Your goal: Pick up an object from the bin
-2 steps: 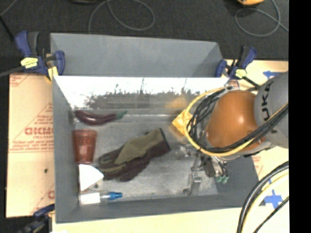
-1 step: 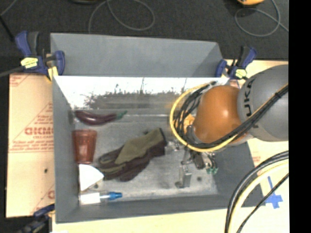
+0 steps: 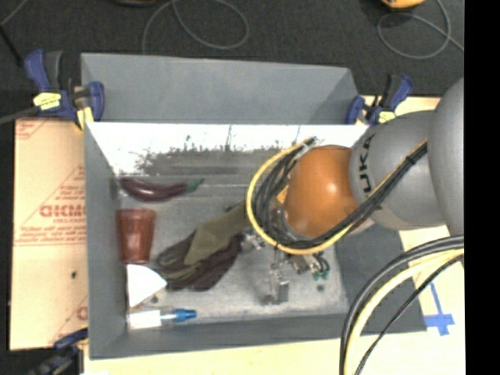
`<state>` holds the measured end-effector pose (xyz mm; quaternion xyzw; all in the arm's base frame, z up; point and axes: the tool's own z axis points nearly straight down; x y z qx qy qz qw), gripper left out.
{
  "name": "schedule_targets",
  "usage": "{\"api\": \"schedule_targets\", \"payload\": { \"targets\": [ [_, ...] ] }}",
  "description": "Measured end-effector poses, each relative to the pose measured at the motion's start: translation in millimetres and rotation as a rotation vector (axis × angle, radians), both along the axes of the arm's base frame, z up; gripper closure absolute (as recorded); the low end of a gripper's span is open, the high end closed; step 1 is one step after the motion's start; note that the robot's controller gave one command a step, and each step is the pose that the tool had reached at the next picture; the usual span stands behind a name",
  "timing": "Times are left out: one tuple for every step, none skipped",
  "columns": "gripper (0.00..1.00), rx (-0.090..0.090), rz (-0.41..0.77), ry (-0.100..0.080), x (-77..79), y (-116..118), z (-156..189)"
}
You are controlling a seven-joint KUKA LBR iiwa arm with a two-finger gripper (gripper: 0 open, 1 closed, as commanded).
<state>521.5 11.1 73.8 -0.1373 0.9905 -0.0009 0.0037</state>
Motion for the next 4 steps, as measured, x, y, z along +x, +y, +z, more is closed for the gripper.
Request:
{"api": "schedule_targets", "payload": {
  "targets": [
    [0.0, -0.001, 0.054, 0.003, 17.2, 1.9, -3.8],
    [0.0, -0.002, 0.135, -0.002, 26.3, 31.5, 10.2],
    [0.0, 0.003, -0.068, -0.003, 37.6, 46.3, 6.5],
    [0.0, -0.002, -0.002, 0.0, 26.2, 66.4, 28.4]
  ]
}}
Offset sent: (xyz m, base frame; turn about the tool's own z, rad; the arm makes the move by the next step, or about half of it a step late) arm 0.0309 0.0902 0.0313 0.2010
